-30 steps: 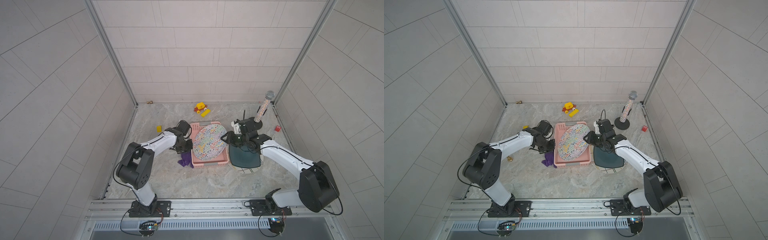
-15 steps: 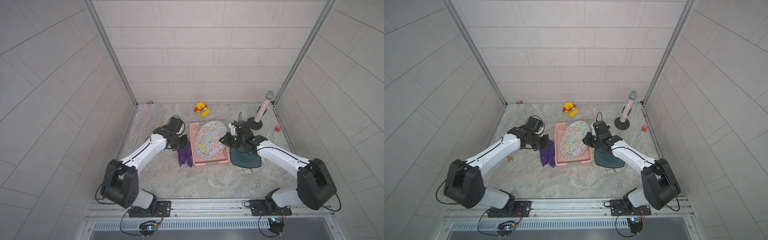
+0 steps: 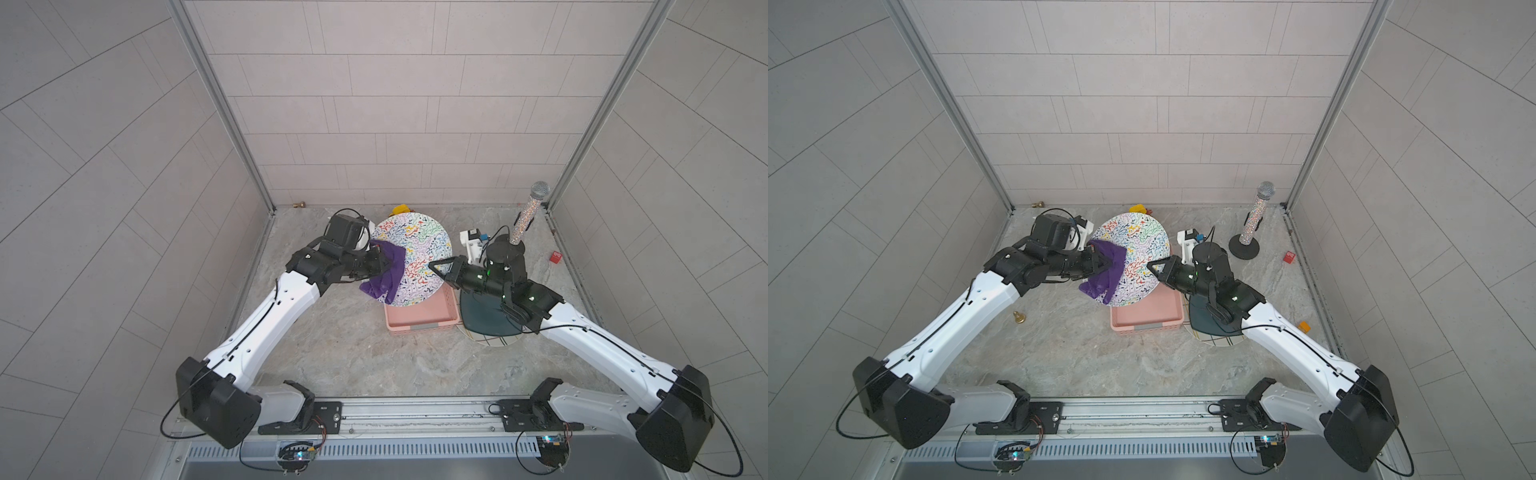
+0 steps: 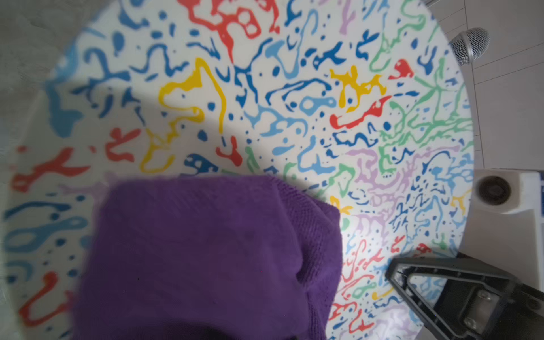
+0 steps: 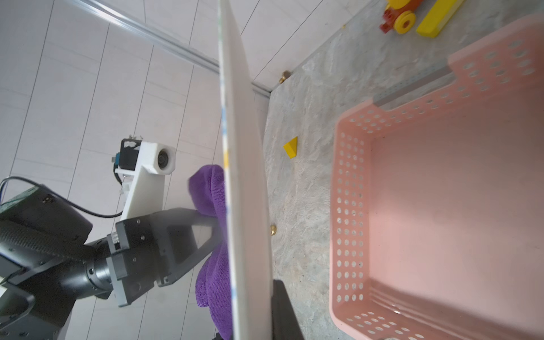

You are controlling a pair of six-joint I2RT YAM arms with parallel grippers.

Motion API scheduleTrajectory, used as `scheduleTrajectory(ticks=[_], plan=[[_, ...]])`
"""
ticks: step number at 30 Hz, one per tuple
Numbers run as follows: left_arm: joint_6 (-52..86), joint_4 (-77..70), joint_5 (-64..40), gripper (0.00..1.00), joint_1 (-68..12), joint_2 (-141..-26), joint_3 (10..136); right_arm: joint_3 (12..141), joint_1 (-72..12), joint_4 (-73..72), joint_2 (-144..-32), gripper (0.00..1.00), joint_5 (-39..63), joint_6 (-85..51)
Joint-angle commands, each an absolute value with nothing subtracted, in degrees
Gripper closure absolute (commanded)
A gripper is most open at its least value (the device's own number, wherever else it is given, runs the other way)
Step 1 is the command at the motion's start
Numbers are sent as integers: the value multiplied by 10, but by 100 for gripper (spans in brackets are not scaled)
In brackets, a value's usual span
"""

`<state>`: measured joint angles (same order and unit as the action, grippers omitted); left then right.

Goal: Wipe the wet plate dry
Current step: Wipe the plate with towel.

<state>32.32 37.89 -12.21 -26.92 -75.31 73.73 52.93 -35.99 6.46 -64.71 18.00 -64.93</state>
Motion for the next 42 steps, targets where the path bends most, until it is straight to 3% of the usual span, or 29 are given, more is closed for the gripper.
scheduleTrajectory(ticks=[1,7,10,13,16,18,22,25,29,34,39,42], plan=[[335,431,-31,100,-272,-756,715,585,-360,-10,-623,100,171,-669],[314,440,-17,100,-239,-776,799,606,-415,82,-610,100,244,-557],[309,402,-130,100,-244,-799,824,581,-443,48,-593,100,243,-563],[295,368,-208,100,-302,-823,837,574,-446,7,-586,100,230,-574],[252,385,-185,100,-378,-836,854,598,-425,4,-583,100,206,-573],[256,382,-186,100,-389,-830,837,614,-391,1,-577,100,206,-586],[272,401,-110,100,-372,-785,783,618,-333,-2,-545,100,199,-611],[311,396,-97,100,-317,-752,750,619,-334,6,-537,100,228,-607],[347,397,-122,100,-252,-751,766,611,-425,48,-550,100,240,-560],[346,380,-200,100,-250,-790,822,576,-477,42,-556,100,243,-552],[287,380,-190,100,-351,-809,842,594,-410,41,-537,100,213,-571],[301,359,-183,100,-353,-789,799,600,-336,27,-520,100,236,-606]])
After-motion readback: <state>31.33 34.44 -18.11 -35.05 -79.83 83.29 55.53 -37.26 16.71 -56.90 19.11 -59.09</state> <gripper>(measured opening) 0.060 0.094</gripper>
